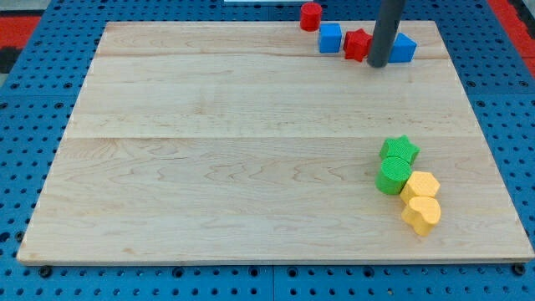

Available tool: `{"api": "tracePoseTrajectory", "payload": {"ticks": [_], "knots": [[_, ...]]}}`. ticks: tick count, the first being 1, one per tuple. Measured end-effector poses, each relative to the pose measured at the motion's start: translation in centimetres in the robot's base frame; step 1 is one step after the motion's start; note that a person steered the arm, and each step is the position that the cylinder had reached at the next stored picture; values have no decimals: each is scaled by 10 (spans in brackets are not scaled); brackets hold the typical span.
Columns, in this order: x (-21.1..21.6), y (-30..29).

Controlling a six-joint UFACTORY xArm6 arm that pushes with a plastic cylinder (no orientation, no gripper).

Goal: Slightly push blue triangle right to the red star

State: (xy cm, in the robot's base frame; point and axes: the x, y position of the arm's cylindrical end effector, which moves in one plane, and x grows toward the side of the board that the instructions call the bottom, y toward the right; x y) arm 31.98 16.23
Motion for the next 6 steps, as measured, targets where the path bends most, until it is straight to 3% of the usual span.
{"api": "tracePoseTrajectory", "payload": {"ticks": [1, 2, 3, 4, 5, 6], "knots": [[-1, -17], [14, 45], [-29, 137], [-113, 165], [-105, 104], [-44, 90]]}}
